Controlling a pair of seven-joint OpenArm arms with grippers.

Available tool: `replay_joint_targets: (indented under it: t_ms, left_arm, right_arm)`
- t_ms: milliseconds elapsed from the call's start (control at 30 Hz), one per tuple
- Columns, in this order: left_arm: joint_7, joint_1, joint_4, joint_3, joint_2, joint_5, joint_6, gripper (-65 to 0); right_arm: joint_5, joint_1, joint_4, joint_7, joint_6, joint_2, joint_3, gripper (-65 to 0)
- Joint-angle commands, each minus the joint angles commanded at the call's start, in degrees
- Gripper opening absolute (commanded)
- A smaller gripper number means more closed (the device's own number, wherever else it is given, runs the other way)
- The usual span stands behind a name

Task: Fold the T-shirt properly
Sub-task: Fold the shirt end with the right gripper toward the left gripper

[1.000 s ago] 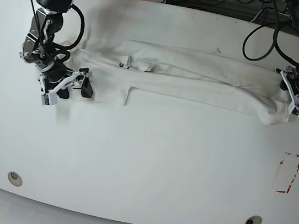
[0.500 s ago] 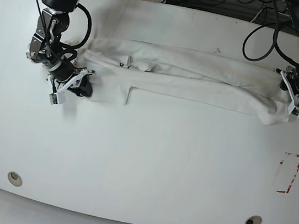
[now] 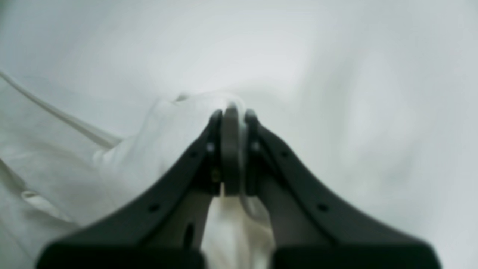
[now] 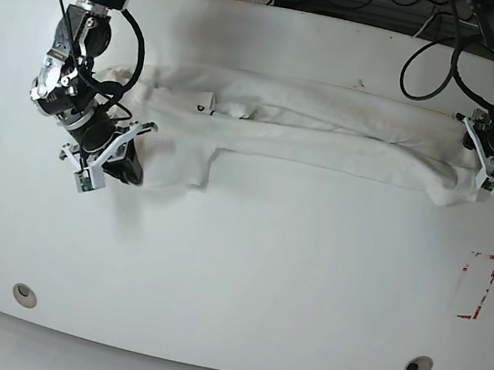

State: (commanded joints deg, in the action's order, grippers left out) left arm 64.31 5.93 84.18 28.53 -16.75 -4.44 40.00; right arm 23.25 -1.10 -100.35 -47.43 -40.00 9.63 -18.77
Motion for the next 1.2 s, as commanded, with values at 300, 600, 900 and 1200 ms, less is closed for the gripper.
replay_joint_targets:
  t_ms: [300, 600, 900, 1200]
  left_arm:
    - [0.0, 0.0, 0.0, -0.09, 0.0, 0.0, 0.0, -43.9]
    - [0.0, 0.0, -0.09, -0.09, 0.0, 0.0, 0.0, -43.9]
    - [0.0, 0.09, -0.09, -0.09, 0.0, 1.14, 0.0, -43.9]
    - [-0.09, 0.0, 0.09, -0.09, 0.35, 4.13, 0.0, -43.9]
  right_arm:
    - [0.0, 5.8, -14.15, -9.05, 0.0, -6.33, 0.0, -65.0]
    - [5.98, 10.29, -15.65, -13.19, 0.0, -8.7, 0.35, -65.0]
    - [8.79, 13.63, -13.71, -13.19, 0.0, -5.89, 6.33, -65.0]
    - [8.26, 15.82, -13.19, -13.27, 0.0, -5.36, 9.67, -50.6]
